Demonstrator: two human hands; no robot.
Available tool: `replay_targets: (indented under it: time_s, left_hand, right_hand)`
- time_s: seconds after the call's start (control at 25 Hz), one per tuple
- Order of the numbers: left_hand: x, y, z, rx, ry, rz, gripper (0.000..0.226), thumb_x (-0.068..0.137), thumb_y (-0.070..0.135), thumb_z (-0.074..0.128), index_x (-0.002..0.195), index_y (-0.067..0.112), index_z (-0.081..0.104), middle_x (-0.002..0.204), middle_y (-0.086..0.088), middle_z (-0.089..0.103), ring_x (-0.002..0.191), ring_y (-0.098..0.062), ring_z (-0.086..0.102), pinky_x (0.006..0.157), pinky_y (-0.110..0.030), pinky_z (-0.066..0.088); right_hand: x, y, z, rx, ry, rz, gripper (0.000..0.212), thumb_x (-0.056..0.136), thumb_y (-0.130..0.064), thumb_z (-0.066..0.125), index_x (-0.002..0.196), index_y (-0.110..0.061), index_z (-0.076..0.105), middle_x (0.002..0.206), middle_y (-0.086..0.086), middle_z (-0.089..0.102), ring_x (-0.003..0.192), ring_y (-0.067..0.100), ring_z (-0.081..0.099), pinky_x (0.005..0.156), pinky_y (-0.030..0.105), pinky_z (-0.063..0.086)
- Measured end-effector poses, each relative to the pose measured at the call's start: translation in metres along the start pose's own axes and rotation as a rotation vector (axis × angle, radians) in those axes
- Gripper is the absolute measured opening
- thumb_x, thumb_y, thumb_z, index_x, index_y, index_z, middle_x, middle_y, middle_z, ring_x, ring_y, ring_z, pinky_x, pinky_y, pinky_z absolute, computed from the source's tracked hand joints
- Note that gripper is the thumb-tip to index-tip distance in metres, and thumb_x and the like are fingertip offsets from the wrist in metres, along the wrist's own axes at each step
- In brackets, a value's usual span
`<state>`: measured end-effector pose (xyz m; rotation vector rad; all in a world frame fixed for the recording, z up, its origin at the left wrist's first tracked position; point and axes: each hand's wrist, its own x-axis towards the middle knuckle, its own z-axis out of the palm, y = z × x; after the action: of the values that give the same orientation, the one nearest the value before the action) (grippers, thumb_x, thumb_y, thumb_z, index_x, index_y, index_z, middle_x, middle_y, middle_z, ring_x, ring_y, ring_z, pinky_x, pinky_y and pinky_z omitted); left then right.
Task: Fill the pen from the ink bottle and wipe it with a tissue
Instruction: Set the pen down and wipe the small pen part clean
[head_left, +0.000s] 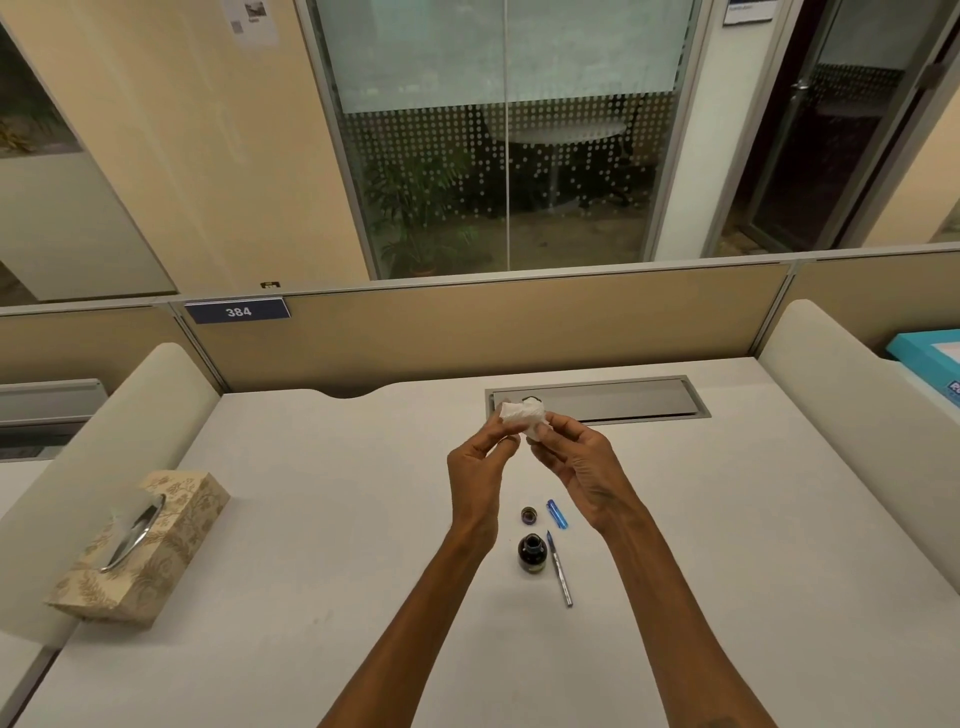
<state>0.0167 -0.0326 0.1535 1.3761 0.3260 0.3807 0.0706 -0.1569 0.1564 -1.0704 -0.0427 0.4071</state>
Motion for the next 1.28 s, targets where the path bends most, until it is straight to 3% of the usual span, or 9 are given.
replay_targets:
  time_s: [0.12,0.28,0.48,0.64,0.8,0.88,1.0,1.16,1.28]
  left_hand:
    - [-0.002,0.000,0.003,-0.071,0.058,-0.024,0.032,0.086,0.008,0.075,0.117,0.009,0.066,0.116,-0.002,0.072,0.109,-0.019,0.069,0.094,-0.032,0.057]
    - [0.002,0.000,0.007,-0.135,0.063,-0.097,0.038,0.086,0.023,0.077,0.120,0.008,0.068,0.113,-0.011,0.073,0.106,-0.025,0.071,0.092,-0.036,0.059]
    - [-0.001,0.004,0.007,-0.148,0.035,-0.079,0.027,0.092,0.022,0.070,0.116,0.009,0.073,0.107,-0.009,0.077,0.091,-0.018,0.073,0.082,-0.028,0.059]
    - [0.002,0.004,0.008,-0.113,0.064,-0.131,0.024,0.094,0.017,0.067,0.114,0.005,0.074,0.103,-0.010,0.077,0.089,-0.020,0.072,0.086,-0.031,0.059]
    - [0.011,0.016,0.004,-0.187,0.043,-0.237,0.020,0.093,0.012,0.065,0.107,0.001,0.075,0.097,-0.009,0.077,0.088,-0.018,0.070,0.082,-0.026,0.058]
    - [0.016,0.024,-0.001,-0.269,-0.021,-0.309,0.021,0.094,0.012,0.064,0.108,0.000,0.073,0.099,-0.008,0.075,0.088,-0.017,0.067,0.077,-0.024,0.057]
    - [0.016,0.029,-0.004,-0.337,-0.108,-0.323,0.024,0.095,0.012,0.061,0.113,0.000,0.070,0.103,-0.009,0.074,0.088,-0.017,0.068,0.075,-0.024,0.059]
    - [0.007,0.028,0.000,-0.310,-0.167,-0.220,0.027,0.098,0.012,0.056,0.120,0.001,0.068,0.100,-0.005,0.076,0.087,-0.011,0.072,0.078,-0.023,0.058]
    - [0.001,0.021,0.000,-0.267,-0.177,-0.153,0.024,0.100,0.010,0.054,0.118,0.007,0.068,0.103,-0.004,0.075,0.094,-0.013,0.071,0.082,-0.023,0.058]
  right_hand:
    - [-0.002,0.000,0.001,0.000,0.020,-0.036,0.017,0.090,-0.004,0.063,0.105,-0.010,0.069,0.103,0.007,0.075,0.098,0.021,0.071,0.091,0.027,0.057]
    - [-0.008,0.001,0.005,-0.037,-0.020,-0.096,0.026,0.079,-0.015,0.072,0.104,-0.008,0.070,0.102,0.008,0.076,0.098,0.020,0.072,0.090,0.025,0.057]
    - [-0.010,0.001,0.003,-0.279,0.013,-0.230,0.019,0.086,-0.014,0.073,0.104,-0.009,0.073,0.103,0.010,0.075,0.095,0.022,0.072,0.085,0.027,0.058]
    - [-0.012,-0.002,0.003,-0.487,0.034,-0.317,0.013,0.086,-0.014,0.074,0.095,-0.022,0.075,0.102,0.006,0.070,0.083,0.015,0.072,0.077,0.025,0.058]
    - [-0.017,-0.006,0.000,-0.554,-0.092,-0.310,0.020,0.089,-0.018,0.070,0.107,-0.026,0.073,0.109,0.002,0.067,0.098,0.008,0.067,0.090,0.025,0.056]
    - [-0.019,-0.011,-0.001,-0.535,-0.177,-0.286,0.024,0.090,-0.021,0.067,0.113,-0.025,0.072,0.116,0.000,0.065,0.109,0.013,0.064,0.095,0.025,0.054]
    - [-0.023,-0.020,0.004,-0.349,-0.174,-0.257,0.022,0.086,-0.014,0.069,0.107,-0.012,0.074,0.109,0.006,0.070,0.104,0.024,0.068,0.091,0.030,0.056]
    - [-0.028,-0.026,0.014,-0.050,-0.148,-0.103,0.041,0.078,-0.016,0.072,0.117,-0.005,0.066,0.113,0.011,0.073,0.104,0.025,0.070,0.089,0.030,0.058]
    - [-0.029,-0.027,0.014,0.027,-0.172,0.020,0.046,0.079,-0.013,0.070,0.124,-0.005,0.064,0.118,0.012,0.072,0.109,0.024,0.069,0.090,0.028,0.057]
